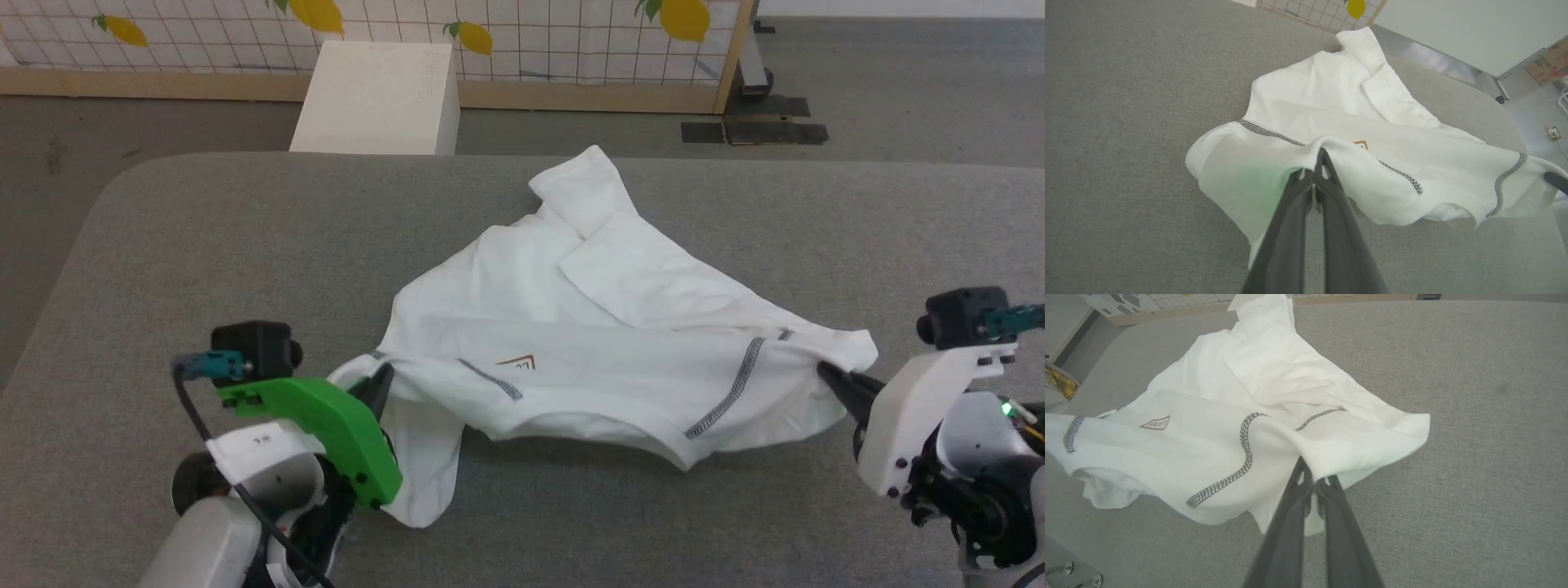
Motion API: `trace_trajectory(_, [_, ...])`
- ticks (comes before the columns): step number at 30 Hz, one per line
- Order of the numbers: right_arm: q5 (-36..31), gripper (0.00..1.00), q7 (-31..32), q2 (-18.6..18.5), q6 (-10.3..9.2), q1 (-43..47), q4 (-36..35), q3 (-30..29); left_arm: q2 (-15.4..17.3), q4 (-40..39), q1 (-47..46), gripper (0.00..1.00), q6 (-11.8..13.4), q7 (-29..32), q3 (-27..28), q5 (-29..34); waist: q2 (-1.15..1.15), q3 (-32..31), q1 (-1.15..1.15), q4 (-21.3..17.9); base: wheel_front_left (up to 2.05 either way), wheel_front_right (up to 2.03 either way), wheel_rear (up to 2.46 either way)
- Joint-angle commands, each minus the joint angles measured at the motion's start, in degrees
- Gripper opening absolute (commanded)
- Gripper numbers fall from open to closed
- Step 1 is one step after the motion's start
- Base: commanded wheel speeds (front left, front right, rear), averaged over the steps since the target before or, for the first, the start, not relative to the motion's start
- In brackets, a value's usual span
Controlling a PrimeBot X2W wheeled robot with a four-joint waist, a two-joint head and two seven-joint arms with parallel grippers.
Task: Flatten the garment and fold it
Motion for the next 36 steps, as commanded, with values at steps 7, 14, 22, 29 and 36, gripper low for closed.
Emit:
trace_trajectory(7, [4.3,0.00,3.8,-0.2,-0.08,-9.6,-1.7,-3.0,-1.0,-0.2,-10.6,0.00,-2.5,-1.5,4.3,-2.9,0.52,0.9,0.00,-0.9,0.00,0.00,0.00])
trace_trajectory(14, [5.8,0.00,7.2,0.8,-0.08,-28.5,6.2,-5.1,-1.9,11.0,-29.7,0.00,-5.0,-3.1,6.4,-1.9,0.52,7.5,0.00,-1.9,0.00,0.00,0.00])
trace_trajectory(22, [1.0,0.00,2.5,3.8,-0.08,-54.8,20.7,-9.1,-3.1,26.8,-56.3,0.00,-7.0,-10.0,6.6,4.2,0.52,16.8,0.00,-3.4,0.00,0.00,0.00])
trace_trajectory(29, [-1.8,0.00,-8.9,5.5,-0.08,-73.5,31.0,-12.0,-3.7,36.7,-74.9,0.00,-8.1,-18.8,5.7,10.1,0.52,21.6,0.00,-4.9,0.00,0.00,0.00])
trace_trajectory(36, [-0.9,0.00,-17.1,5.6,-0.08,-81.3,36.4,-8.2,-5.3,42.2,-83.0,0.00,-9.3,-26.2,5.9,11.4,0.52,24.0,0.00,-5.4,0.00,0.00,0.00])
